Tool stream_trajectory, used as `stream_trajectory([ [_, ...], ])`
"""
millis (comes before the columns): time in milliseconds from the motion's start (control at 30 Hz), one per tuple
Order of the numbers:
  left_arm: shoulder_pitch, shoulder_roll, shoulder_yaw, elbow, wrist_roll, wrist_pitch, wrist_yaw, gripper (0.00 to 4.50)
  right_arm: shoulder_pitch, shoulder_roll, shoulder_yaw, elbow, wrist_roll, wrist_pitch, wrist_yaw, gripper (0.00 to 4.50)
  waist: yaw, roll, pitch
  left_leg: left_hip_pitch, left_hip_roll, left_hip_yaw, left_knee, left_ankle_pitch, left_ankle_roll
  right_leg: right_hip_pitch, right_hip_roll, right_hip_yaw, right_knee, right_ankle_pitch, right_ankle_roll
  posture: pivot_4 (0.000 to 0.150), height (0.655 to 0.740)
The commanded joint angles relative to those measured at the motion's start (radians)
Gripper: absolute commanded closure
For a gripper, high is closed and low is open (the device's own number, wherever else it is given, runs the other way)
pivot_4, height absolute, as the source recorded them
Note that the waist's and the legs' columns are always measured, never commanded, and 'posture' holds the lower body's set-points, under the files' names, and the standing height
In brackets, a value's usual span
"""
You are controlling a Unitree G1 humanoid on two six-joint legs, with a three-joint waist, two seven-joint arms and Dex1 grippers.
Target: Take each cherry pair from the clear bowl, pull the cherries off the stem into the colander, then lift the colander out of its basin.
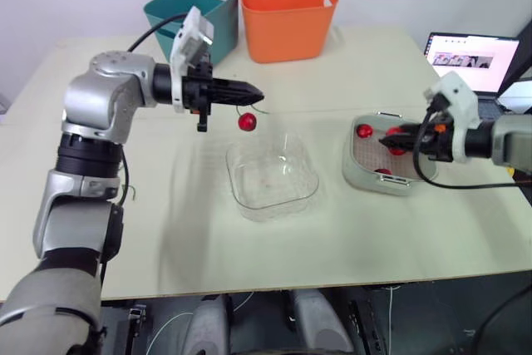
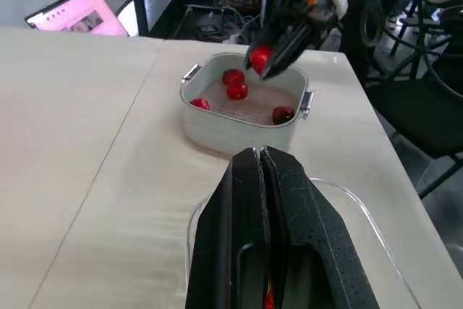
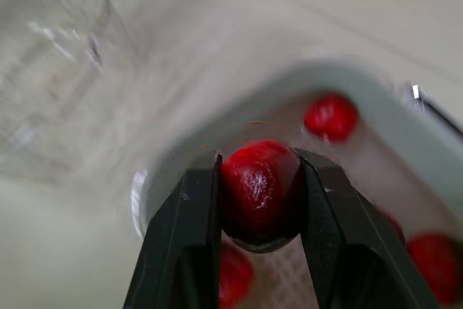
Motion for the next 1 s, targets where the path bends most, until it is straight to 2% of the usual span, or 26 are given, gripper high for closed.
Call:
stream_trajectory([
  [33, 0.006, -0.002, -0.004, -0.030, 0.008, -0.029, -0.009, 4.50, 0.009, 0.003, 0.009, -0.013, -0.049, -0.062, 0.008, 3.19, 0.000, 0.000, 0.000, 0.000, 0.000, 0.000, 0.000, 0.000, 0.000, 0.000, 0.000, 0.000, 0.000, 0.000, 0.000, 0.150, 0.7400],
  [200, 0.006, -0.002, -0.007, -0.042, 0.007, -0.023, -0.011, 4.50, -0.005, 0.042, 0.043, 0.033, -0.109, -0.064, -0.026, 3.19, 0.004, 0.000, 0.000, -0.001, 0.000, 0.000, 0.001, 0.000, 0.000, 0.000, 0.000, 0.000, 0.000, 0.000, 0.000, 0.150, 0.7400],
  [300, 0.012, 0.005, -0.007, -0.050, 0.007, -0.021, -0.011, 4.50, -0.015, 0.045, 0.043, 0.046, -0.119, -0.070, -0.015, 2.37, 0.005, 0.000, 0.000, -0.001, 0.000, 0.000, 0.001, 0.000, 0.000, 0.000, 0.000, 0.000, 0.000, 0.000, 0.001, 0.150, 0.7400],
  [533, 0.004, 0.022, 0.004, -0.035, 0.014, -0.029, -0.010, 4.50, -0.076, 0.049, -0.006, 0.067, -0.093, -0.085, 0.032, 0.04, 0.002, 0.000, 0.000, -0.001, 0.000, 0.000, 0.001, 0.000, 0.000, 0.000, 0.000, 0.000, 0.000, 0.001, 0.001, 0.150, 0.7400],
  [667, -0.052, 0.028, 0.041, 0.003, -0.019, -0.001, -0.014, 4.50, -0.183, 0.124, -0.073, 0.032, 0.026, -0.019, 0.044, 0.04, 0.001, 0.000, 0.000, 0.000, 0.000, 0.000, 0.001, 0.000, 0.000, 0.000, 0.000, 0.000, 0.000, 0.001, 0.002, 0.150, 0.7400],
  [833, -0.126, 0.050, 0.086, -0.004, -0.100, 0.103, -0.054, 4.50, -0.282, 0.334, -0.123, -0.056, 0.229, 0.169, -0.026, 0.04, 0.002, 0.000, 0.000, -0.001, 0.000, -0.002, 0.000, 0.000, 0.000, 0.001, 0.000, -0.001, 0.001, 0.001, 0.002, 0.150, 0.7400],
  [1000, -0.143, 0.056, 0.088, -0.030, -0.124, 0.135, -0.063, 4.50, -0.343, 0.510, -0.132, -0.045, 0.302, 0.233, -0.128, 0.04, 0.005, 0.000, 0.000, -0.001, 0.000, -0.002, 0.001, 0.000, 0.000, 0.000, 0.000, -0.002, 0.001, 0.002, 0.001, 0.150, 0.7400],
])
